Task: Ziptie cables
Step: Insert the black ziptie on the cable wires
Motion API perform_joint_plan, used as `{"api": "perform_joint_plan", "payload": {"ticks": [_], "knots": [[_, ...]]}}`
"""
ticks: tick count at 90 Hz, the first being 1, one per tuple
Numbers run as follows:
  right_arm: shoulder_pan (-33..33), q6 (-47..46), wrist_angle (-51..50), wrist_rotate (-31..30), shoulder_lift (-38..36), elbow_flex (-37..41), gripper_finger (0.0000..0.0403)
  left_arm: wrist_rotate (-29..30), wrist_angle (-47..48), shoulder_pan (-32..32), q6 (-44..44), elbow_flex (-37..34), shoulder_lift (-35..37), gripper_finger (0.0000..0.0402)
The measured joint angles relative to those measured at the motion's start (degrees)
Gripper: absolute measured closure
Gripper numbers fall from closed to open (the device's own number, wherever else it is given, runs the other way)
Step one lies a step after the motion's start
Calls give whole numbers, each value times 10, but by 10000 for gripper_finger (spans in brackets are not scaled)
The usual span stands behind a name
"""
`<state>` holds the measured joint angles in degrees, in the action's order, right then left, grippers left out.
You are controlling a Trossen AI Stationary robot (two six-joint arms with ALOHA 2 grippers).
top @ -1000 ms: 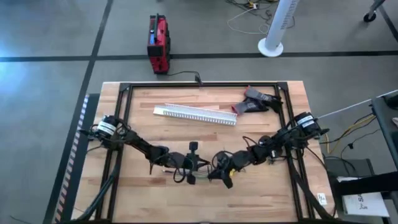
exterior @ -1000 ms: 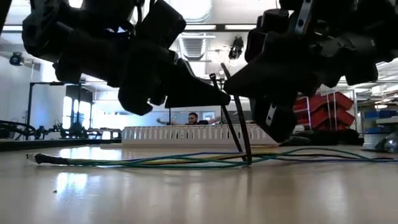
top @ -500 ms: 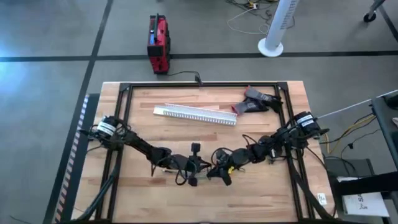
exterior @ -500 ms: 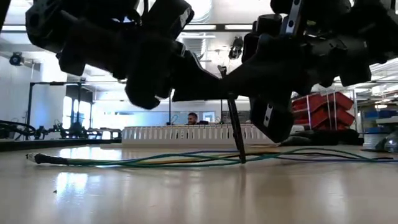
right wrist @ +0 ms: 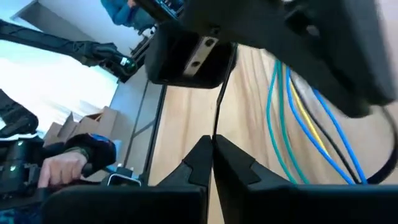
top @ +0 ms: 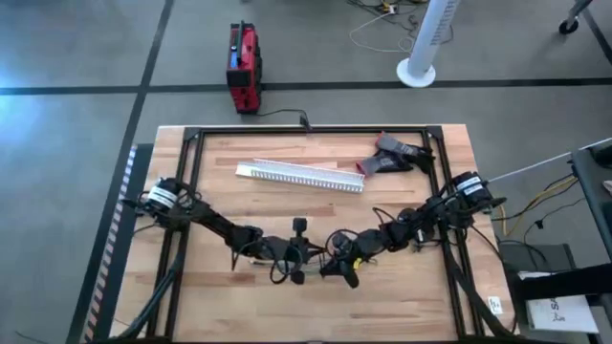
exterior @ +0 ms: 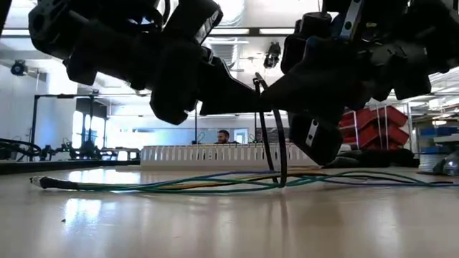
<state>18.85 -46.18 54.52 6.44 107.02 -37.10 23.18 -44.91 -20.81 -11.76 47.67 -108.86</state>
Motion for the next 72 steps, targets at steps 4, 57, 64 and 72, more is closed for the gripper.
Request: {"api": "perform_joint_plan", "payload": {"ticks": [4,57,64,72], "knots": [[0,-3,0,0,0,0,403,0,0,-3,-3,-1,1,402],[0,-25,16,-4,0,0,403,68,5,-28,-32,-1,2,402],[0,-27,20,-4,0,0,403,73,5,-28,-32,-1,2,402],[0,-33,20,-4,0,0,403,77,5,-29,-35,0,2,402]]}}
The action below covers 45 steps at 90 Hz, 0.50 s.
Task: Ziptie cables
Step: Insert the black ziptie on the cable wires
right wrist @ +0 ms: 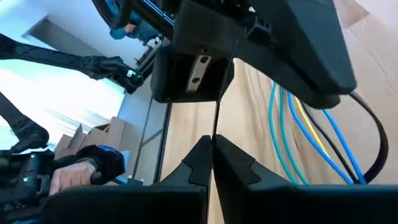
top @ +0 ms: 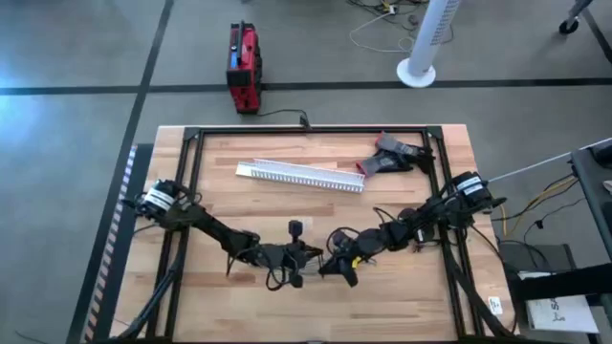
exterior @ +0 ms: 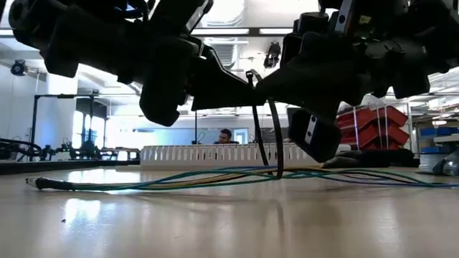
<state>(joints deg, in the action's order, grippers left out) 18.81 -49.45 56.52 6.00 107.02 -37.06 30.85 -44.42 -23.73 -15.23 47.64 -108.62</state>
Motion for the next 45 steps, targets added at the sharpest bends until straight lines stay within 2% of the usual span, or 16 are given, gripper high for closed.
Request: {"api": "perform_joint_plan", "payload": {"ticks": [25,38,45], "knots": [[-1,-5,2,-3,0,0,403,4,0,-3,-15,11,0,402],[-1,-6,10,-15,0,0,403,58,19,-14,-31,11,0,402],[-1,-7,9,-15,0,0,403,62,15,-17,-35,11,0,402]]}}
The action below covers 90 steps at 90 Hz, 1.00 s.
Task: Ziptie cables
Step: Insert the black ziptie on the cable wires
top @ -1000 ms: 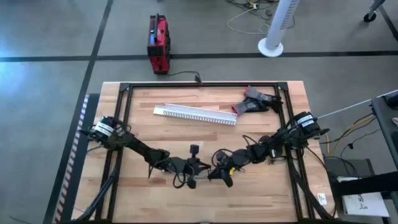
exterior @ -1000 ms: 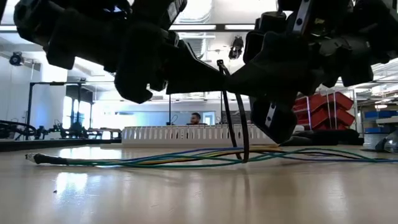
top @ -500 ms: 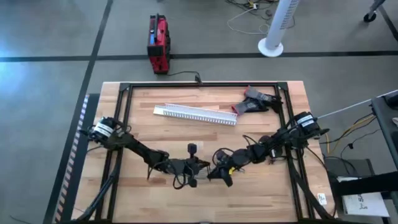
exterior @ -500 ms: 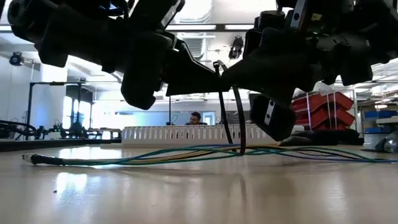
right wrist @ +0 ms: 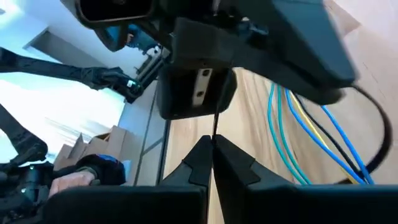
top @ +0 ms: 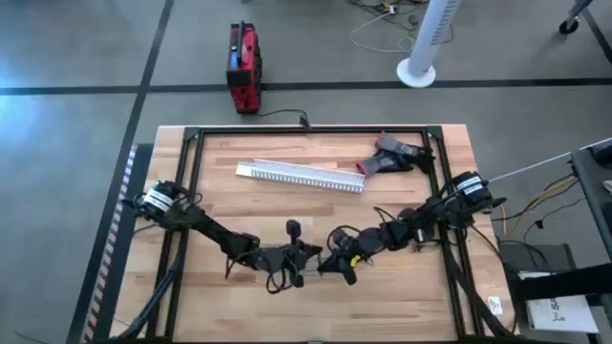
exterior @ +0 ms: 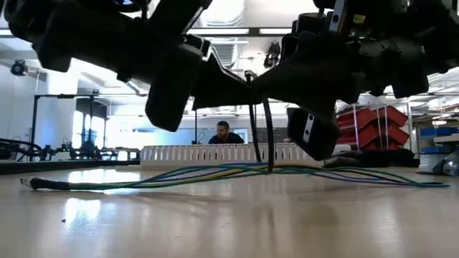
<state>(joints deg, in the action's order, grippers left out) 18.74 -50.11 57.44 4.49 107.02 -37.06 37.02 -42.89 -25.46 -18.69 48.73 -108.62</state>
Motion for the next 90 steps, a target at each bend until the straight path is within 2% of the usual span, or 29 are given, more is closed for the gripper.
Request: {"api": "perform_joint_plan", "payload": {"ticks": [90], "knots": [[-8,-15,-3,-1,0,0,403,26,-4,0,-21,0,0,402]]}}
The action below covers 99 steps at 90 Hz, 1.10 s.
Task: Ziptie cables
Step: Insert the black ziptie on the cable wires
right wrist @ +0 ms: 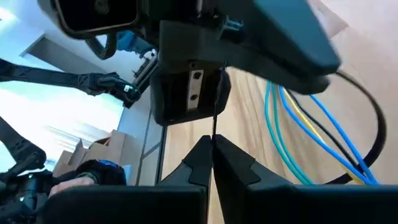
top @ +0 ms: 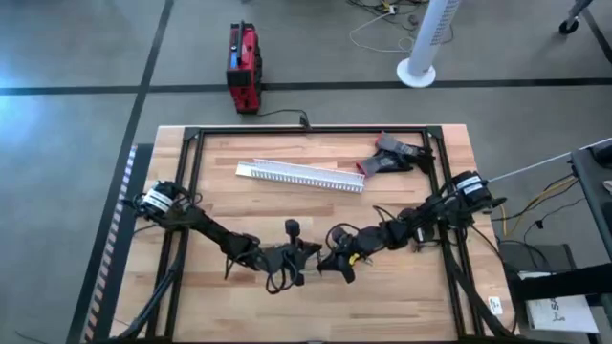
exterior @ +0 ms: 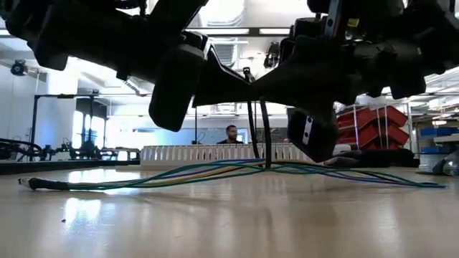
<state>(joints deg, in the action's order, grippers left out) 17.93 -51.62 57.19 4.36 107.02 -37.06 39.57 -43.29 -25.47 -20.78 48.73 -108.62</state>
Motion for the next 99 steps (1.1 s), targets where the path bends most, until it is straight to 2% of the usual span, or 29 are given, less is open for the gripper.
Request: {"api": "perform_joint_plan", "payload": {"ticks": [58,73,99], "knots": [[-15,-31,2,-9,0,0,403,7,7,0,-11,0,0,402],[-15,-40,2,-10,0,0,403,34,24,0,-18,0,0,402],[-24,-68,5,-13,0,0,403,45,26,-1,-28,0,0,402]]}}
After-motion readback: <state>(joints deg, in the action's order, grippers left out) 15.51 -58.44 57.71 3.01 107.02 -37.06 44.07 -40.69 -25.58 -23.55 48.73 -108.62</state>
